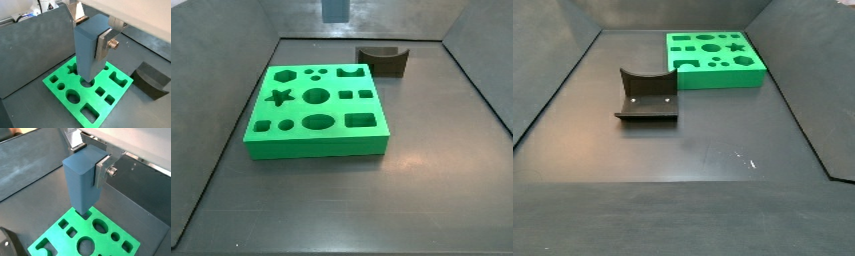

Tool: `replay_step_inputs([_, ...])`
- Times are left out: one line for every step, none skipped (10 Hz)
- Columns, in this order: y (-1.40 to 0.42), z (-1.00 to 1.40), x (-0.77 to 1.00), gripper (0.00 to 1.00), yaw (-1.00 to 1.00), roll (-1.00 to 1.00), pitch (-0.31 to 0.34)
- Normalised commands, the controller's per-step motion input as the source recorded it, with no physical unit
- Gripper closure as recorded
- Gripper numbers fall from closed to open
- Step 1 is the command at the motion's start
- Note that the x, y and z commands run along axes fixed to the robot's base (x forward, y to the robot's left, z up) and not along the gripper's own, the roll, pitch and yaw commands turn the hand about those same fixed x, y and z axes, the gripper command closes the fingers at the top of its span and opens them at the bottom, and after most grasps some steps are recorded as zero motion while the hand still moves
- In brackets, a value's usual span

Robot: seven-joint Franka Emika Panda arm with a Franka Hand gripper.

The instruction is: Insert the rectangle object.

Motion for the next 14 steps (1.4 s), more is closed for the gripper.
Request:
replay_step_inputs([-0.13, -0.84, 0.55, 1.00, -0.61, 0.08, -0.011])
replay_step_inputs([-0.14, -0.82, 0.62, 1.00, -0.54, 0.06, -0.013])
replay_step_inputs([-0.14, -0.80, 0.75, 1.00, -0.41, 0.04, -0.011])
replay_step_inputs([-0.17, -0.73, 1.00, 1.00, -0.15, 0.00, 0.000])
replay_step_inputs([-0.18, -0.73, 1.00, 1.00, -0.13, 0.00, 0.000])
replay_step_inputs([-0.18, -0.71, 0.99, 1.00, -0.16, 0.00, 0.000])
replay_step_inputs([-0.19, -0.70, 0.93, 1.00, -0.21, 0.00, 0.000])
replay_step_inputs([-0.21, -0.64, 0.78, 1.00, -0.33, 0.00, 0.000])
replay_step_inputs([-0.11, -0.34, 0.29, 1.00, -0.78, -0.03, 0.007])
replay_step_inputs([0.00, -0.21, 0.00, 1.00, -1.00, -0.01, 0.034])
replay_step_inputs([0.00, -0.22, 0.00, 1.00, -1.00, 0.00, 0.040])
replay_step_inputs([0.00, -0.21, 0.00, 1.00, -1.00, 0.00, 0.037])
replay_step_inputs([0.00, -0.19, 0.00, 1.00, -1.00, 0.00, 0.044])
replay_step_inputs([0.00, -0.15, 0.00, 1.00, -1.00, 0.00, 0.027])
